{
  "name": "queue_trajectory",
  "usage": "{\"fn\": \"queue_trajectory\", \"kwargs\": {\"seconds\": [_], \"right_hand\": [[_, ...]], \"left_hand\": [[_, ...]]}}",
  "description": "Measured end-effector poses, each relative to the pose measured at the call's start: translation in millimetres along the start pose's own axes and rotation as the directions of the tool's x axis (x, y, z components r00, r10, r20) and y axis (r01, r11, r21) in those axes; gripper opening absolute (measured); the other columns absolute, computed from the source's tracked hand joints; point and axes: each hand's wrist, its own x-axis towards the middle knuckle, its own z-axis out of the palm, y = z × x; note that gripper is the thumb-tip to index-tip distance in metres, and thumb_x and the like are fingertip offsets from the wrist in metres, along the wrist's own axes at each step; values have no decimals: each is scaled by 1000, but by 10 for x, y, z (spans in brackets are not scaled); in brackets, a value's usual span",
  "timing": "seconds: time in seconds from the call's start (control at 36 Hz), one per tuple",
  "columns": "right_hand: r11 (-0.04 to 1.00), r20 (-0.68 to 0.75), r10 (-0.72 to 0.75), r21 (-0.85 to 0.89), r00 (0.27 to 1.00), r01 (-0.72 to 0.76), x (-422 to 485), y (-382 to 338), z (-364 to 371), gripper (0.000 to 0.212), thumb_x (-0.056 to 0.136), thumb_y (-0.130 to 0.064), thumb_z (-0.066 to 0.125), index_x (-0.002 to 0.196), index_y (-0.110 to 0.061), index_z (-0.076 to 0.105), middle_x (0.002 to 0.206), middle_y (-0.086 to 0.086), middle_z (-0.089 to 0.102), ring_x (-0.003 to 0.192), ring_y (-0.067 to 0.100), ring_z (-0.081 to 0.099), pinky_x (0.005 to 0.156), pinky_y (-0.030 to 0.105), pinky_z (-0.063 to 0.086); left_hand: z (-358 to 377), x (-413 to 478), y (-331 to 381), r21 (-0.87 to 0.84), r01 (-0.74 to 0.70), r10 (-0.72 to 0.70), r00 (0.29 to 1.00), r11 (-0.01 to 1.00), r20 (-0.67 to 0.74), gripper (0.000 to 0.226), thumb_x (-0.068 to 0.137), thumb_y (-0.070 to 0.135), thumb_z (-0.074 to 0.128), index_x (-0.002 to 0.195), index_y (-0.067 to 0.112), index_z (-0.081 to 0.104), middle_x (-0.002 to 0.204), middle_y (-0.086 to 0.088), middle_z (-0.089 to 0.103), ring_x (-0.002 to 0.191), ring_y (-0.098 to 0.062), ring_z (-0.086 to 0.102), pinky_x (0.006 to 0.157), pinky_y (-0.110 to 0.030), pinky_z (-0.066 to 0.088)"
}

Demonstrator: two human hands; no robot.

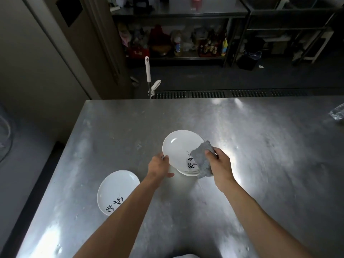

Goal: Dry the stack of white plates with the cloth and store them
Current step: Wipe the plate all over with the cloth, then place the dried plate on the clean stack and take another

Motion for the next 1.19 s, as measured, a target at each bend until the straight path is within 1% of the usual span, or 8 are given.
{"fn": "queue_trajectory", "kwargs": {"seconds": [0.22,0.31,0.39,0.53,0.69,0.86,1.0,1.19], "right_hand": [[999,161,28,20,987,-32,-129,-80,300,11,96,-18,64,98,-23,74,103,0,75,102,22,70,89,46,57],[999,261,40,-34,965,-32,-187,-37,516,11,96,-21,63,98,-16,72,94,-1,73,91,16,68,85,39,54],[994,346,34,-112,937,5,-258,76,790,22,96,-22,63,97,1,64,86,8,63,85,18,58,82,38,46],[970,413,96,-244,906,8,-411,404,1366,20,95,-25,63,81,-11,62,76,7,66,76,15,60,74,36,49],[918,381,235,-389,894,-76,-508,819,1968,12,100,-22,57,101,-12,65,102,8,72,96,23,69,90,43,56],[862,369,300,-499,879,-85,-567,1016,2234,7,100,-13,55,100,-14,62,102,14,69,93,26,64,87,47,56],[846,348,325,-523,879,-106,-577,1065,2263,13,100,-11,55,87,-11,58,87,9,61,80,18,55,72,31,44],[828,305,324,-549,895,-112,-588,1076,2292,16,100,-10,54,102,4,61,87,12,60,77,17,54,69,29,44]], "left_hand": [[-72,-153,-21,20,-18,15,995,1000,103,25,102,29,50,117,18,67,84,-3,57,72,-18,58,55,-37,61],[-312,-191,-169,-8,18,-18,1000,1000,0,20,100,32,56,108,17,67,84,-7,61,67,-21,61,56,-42,61],[-682,-229,-447,-18,48,-50,989,999,-137,22,97,18,52,113,11,66,101,-23,70,89,-41,68,82,-59,60],[-1410,-387,-1040,-211,192,-248,928,958,-280,41,97,4,49,137,14,56,96,-14,64,75,-29,62,61,-35,56],[-1987,-569,-1484,-173,206,-258,888,963,-380,44,92,-6,44,131,6,61,113,-17,68,105,-39,67,89,-51,58],[-2139,-554,-1681,-235,221,-277,930,947,-243,46,89,-16,47,95,25,66,84,9,66,53,-9,61,43,-19,44],[-2137,-457,-1715,-283,246,-305,934,927,-188,27,69,8,52,71,23,74,70,-4,60,68,-20,49,61,-31,42],[-2125,-290,-1817,-233,233,-294,914,944,-280,29,68,12,47,84,16,71,69,-3,62,64,-23,51,61,-34,44]]}}
